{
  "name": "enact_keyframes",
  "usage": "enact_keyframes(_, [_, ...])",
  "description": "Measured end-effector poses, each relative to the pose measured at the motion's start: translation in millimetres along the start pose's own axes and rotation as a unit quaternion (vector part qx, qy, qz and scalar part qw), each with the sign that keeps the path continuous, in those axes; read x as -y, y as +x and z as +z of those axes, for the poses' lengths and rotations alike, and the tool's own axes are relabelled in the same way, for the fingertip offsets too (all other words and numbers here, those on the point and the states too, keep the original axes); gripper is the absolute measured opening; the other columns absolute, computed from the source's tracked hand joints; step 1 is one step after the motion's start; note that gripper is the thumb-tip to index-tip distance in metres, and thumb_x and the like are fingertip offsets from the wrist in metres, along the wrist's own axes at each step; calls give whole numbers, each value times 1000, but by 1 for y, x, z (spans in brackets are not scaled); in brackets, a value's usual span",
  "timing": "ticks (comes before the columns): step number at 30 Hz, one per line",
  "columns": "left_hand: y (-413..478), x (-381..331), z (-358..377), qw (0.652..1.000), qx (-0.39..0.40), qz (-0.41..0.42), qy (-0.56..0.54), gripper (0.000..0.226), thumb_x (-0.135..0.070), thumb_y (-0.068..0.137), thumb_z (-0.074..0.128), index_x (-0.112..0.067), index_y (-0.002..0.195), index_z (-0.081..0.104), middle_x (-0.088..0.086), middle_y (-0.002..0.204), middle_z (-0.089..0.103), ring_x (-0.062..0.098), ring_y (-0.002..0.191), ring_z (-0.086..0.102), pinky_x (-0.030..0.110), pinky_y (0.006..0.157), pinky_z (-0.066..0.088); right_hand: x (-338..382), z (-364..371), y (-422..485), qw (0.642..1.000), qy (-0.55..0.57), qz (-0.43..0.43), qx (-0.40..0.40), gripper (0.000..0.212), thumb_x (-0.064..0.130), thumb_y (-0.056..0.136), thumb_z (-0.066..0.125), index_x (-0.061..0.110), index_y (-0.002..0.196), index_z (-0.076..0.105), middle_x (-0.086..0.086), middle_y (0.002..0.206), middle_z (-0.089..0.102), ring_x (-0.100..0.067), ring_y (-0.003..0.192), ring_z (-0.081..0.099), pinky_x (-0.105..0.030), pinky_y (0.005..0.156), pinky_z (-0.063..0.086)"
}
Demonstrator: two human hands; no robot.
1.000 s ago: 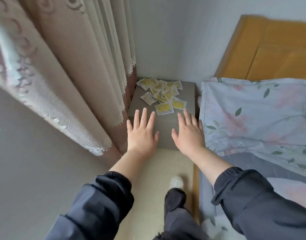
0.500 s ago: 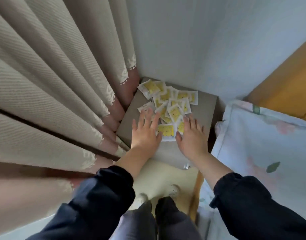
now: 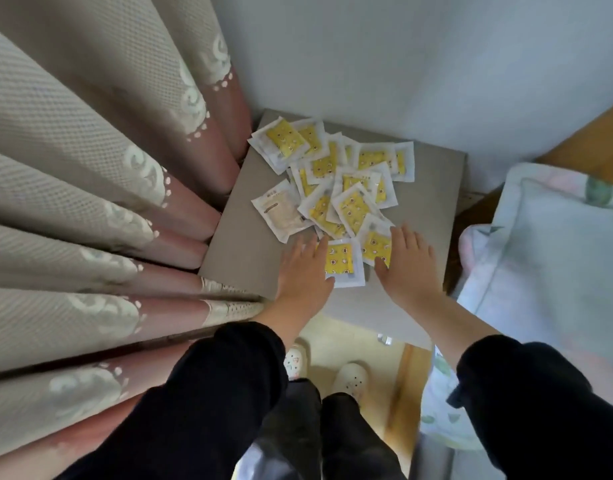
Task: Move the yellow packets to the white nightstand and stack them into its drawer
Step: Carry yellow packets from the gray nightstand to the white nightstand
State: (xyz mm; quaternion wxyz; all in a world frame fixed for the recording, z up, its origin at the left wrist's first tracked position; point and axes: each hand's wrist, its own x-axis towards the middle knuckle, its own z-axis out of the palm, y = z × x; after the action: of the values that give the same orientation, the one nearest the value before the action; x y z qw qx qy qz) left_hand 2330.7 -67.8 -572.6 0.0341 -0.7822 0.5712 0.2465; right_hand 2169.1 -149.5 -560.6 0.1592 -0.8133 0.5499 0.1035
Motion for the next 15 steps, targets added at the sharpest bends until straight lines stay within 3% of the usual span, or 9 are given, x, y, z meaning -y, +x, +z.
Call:
enact_keyframes(5, [35, -4, 14, 1000, 25, 13, 6, 70, -38, 95, 53, -15, 151, 17, 1, 156, 25, 24, 142, 23, 40, 113, 24, -3, 26, 33, 991, 116, 39, 54, 57, 30, 93, 55, 10, 141, 33, -8, 149, 35, -29, 135, 35, -45, 108, 35])
enact_keyframes(7, [44, -5, 21, 999, 20, 26, 18, 67, -36, 95, 55, -15, 149, 22, 1, 152, 32, 24, 138, 31, 38, 110, 28, -4, 36, 35, 992, 99, 35, 68, 58, 29, 93, 56, 10, 143, 32, -7, 149, 36, -29, 135, 35, -43, 106, 37])
enact_keyframes(11, [51, 1, 31, 998, -24, 36, 38, 58, -25, 90, 64, -18, 139, 33, 2, 132, 48, 22, 122, 44, 32, 96, 36, -9, 47, 36, 998, 48, 31, 18, 51, 20, 91, 57, 15, 139, 39, -5, 140, 43, -28, 124, 40, -38, 97, 40])
enact_keyframes(15, [51, 4, 33, 1000, -12, 16, -5, 48, -23, 88, 67, -17, 128, 41, 3, 124, 50, 23, 114, 49, 31, 88, 39, -10, 50, 40, 999, 12, 53, 6, 56, 28, 85, 67, 19, 134, 42, -6, 126, 49, -26, 115, 45, -35, 94, 37])
